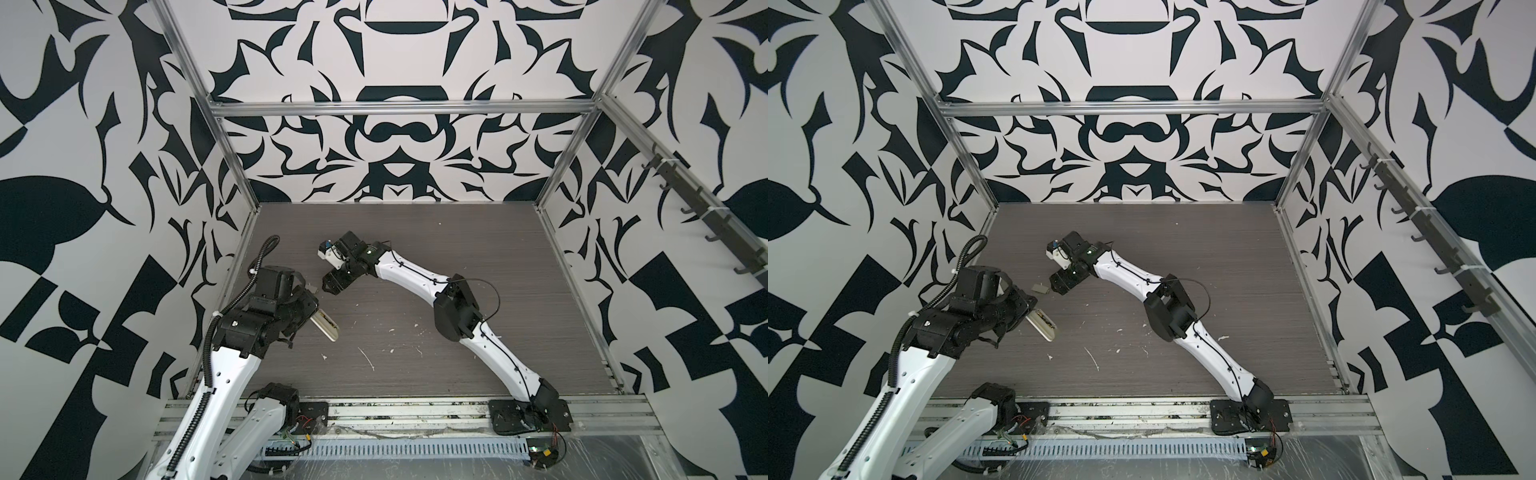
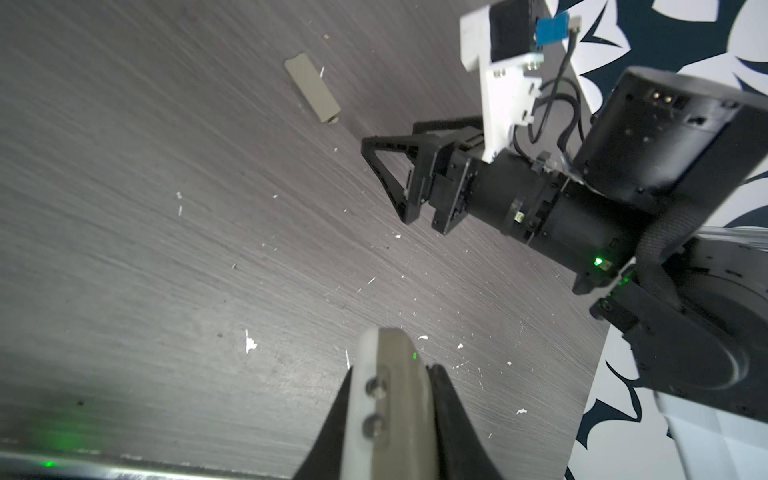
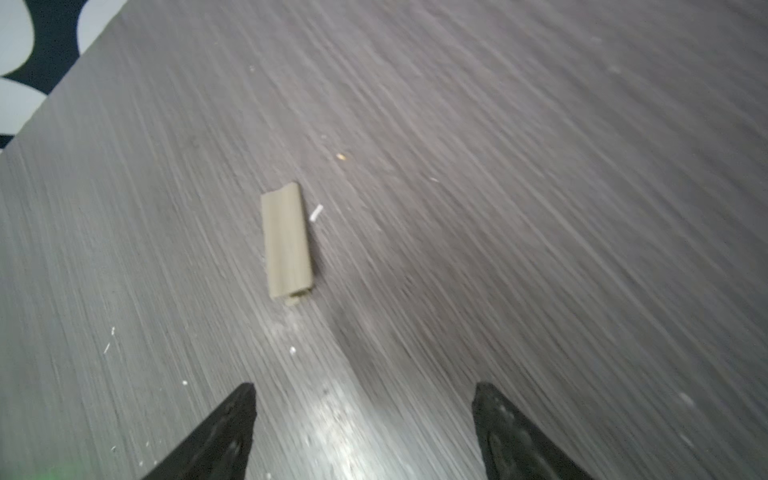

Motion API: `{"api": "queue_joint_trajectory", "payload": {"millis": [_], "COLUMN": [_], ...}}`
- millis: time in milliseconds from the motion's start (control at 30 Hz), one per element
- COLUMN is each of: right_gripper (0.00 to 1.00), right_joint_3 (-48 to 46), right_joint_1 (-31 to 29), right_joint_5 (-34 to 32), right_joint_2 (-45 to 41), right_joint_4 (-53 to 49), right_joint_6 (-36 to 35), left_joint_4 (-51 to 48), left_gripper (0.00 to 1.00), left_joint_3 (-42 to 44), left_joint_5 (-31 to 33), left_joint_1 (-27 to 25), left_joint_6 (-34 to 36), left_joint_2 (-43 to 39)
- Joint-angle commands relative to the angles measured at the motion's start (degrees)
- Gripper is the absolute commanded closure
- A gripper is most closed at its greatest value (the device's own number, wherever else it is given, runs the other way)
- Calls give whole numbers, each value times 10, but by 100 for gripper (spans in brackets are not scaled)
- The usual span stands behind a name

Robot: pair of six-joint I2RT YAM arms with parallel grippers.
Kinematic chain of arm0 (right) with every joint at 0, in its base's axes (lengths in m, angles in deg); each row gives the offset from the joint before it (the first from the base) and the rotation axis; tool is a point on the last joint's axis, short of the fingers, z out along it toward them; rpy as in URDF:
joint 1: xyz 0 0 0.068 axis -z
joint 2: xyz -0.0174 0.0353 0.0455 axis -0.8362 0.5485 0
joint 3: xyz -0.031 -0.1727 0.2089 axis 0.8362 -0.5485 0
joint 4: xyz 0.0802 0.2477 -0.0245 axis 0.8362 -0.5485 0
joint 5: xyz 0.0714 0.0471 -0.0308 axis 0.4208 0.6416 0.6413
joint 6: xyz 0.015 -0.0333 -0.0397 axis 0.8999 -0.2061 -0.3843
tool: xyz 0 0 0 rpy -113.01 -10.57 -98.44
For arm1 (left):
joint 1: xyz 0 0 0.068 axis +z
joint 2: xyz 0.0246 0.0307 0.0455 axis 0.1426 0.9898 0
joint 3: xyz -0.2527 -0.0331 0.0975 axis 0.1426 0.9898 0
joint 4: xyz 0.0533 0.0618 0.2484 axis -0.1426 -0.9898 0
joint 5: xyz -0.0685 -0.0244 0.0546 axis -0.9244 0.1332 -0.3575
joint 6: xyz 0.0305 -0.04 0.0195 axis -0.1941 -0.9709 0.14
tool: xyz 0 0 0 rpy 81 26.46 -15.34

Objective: Load the batteries into the remote control
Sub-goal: 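Lower the right gripper onto the beige cover and grasp it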

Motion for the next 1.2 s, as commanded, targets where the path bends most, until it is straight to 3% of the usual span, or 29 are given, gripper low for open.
{"api": "queue_joint_trajectory", "payload": {"millis": [0,167,400,600,1167], "right_gripper": [13,13,13,19,34], "right_joint_3": [28,27,52,52,75], "right_joint_1": [-10,-24,-31,-32,-50], "right_joint_5": [23,28,-32,-57,-48], "right_joint_2": [-11,4,46,62,98], "right_joint_4": [5,39,61,91,89], "right_joint_6": [-51,-78,-62,-51,-64], "left_joint_4": [-40,-58,-71,-73,-86], "left_gripper": [100,100,100,100,100], "left_joint_3": [-16,-26,-44,-48,-55], "left_joint_5": [-6,8,20,25,37], "left_joint_1": [2,2,2,3,3], "left_joint_6": [-34,-54,-54,-53,-54], "left_joint_2": [-15,-40,-38,-41,-47]}}
